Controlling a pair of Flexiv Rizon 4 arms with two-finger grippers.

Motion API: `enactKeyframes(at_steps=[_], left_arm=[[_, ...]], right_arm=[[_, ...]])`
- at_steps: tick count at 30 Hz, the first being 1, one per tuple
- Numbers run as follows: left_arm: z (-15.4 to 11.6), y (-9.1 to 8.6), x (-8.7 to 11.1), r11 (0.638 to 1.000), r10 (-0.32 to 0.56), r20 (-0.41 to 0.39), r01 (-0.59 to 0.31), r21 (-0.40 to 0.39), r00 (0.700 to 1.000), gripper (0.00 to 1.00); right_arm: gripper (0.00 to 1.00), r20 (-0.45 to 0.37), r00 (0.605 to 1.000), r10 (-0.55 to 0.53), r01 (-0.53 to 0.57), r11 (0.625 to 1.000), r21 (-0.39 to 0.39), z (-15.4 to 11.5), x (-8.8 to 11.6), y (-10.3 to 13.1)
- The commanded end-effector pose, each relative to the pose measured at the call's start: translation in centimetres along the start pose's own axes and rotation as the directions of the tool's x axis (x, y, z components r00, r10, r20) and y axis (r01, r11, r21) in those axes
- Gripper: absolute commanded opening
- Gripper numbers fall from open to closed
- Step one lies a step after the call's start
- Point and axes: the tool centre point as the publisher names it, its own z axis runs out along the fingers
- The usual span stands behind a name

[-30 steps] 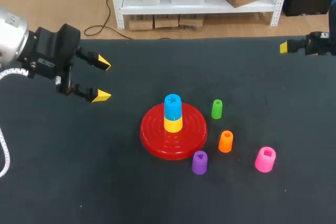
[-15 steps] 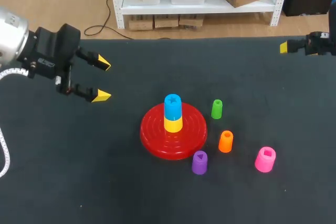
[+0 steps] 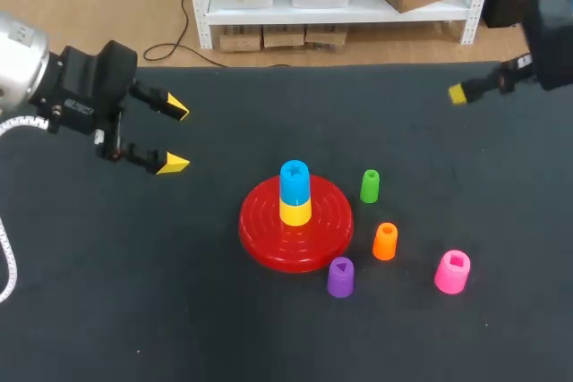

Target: Pick up and stack the cylinders on the red base in this order: pink,purple,orange,green

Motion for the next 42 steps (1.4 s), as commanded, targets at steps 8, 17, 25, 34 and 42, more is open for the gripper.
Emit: enactKeyframes(at_steps=[8, 17, 25, 34, 42], left_arm=[[0.0, 0.1, 0.1, 1.000, 0.002, 0.004, -0.002, 0.001, 1.000, 1.00], [0.0, 0.1, 0.1, 1.000, 0.002, 0.004, -0.002, 0.001, 1.000, 1.00], [0.0, 0.1, 0.1, 1.000, 0.002, 0.004, -0.002, 0.001, 1.000, 1.00], [0.0, 0.1, 0.1, 1.000, 0.002, 0.004, -0.002, 0.001, 1.000, 1.00], [0.0, 0.1, 0.1, 1.000, 0.002, 0.004, -0.002, 0.001, 1.000, 1.00]], right_arm=[[1.00, -0.191, 0.980, -0.060, 0.048, 0.997, -0.067, -3.6, 7.7, 4.1], [1.00, -0.303, 0.940, -0.155, 0.143, 0.988, -0.060, -4.0, 12.0, 7.6], [1.00, -0.341, 0.913, -0.224, 0.229, 0.973, -0.024, -4.5, 13.2, 10.2], [1.00, -0.398, 0.888, -0.230, 0.254, 0.967, 0.009, -1.9, 14.8, 11.9], [1.00, -0.459, 0.868, -0.189, 0.231, 0.972, 0.036, -2.5, 17.9, 11.8]])
